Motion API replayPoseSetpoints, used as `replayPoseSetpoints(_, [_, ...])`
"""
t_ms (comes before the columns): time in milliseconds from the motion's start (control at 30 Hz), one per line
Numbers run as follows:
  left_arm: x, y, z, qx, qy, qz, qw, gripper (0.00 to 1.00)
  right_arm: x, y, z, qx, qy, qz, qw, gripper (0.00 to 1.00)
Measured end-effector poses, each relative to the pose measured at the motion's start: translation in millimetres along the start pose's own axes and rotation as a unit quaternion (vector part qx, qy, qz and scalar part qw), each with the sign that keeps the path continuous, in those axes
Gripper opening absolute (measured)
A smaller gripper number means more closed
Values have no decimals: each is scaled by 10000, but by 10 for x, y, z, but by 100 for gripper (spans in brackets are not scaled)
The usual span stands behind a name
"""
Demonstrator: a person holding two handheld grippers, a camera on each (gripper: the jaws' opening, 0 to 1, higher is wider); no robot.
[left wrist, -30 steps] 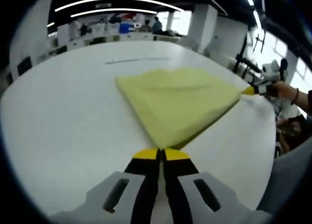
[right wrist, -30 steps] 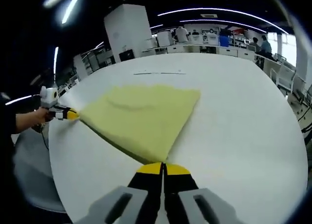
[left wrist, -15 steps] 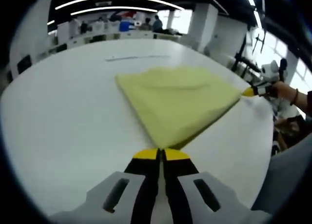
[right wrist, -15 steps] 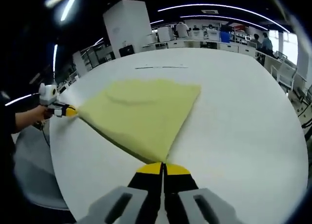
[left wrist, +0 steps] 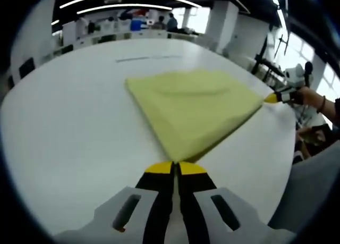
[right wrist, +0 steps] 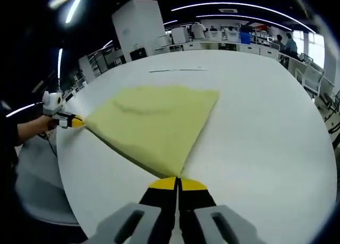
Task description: Fold the garment on the visible template until the final outline fits inside the template.
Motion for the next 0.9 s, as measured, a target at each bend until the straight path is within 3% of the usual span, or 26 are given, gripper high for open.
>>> replayPoseSetpoints(900, [43,131,-102,-113,-45,-119,9999,0,-97,125,-78,-84,-48,98,9999,0])
Point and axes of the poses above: the point that each gripper's makers call its tool centre point, and the gripper's own axes: z roughly forward along the fingers, x roughly to its right, y roughly out of its underside, the point moved 2 cm from there along -z, roughly backward along the fingers, and after that the axes turned 5 degrees about -z, right-handed, at the moved point
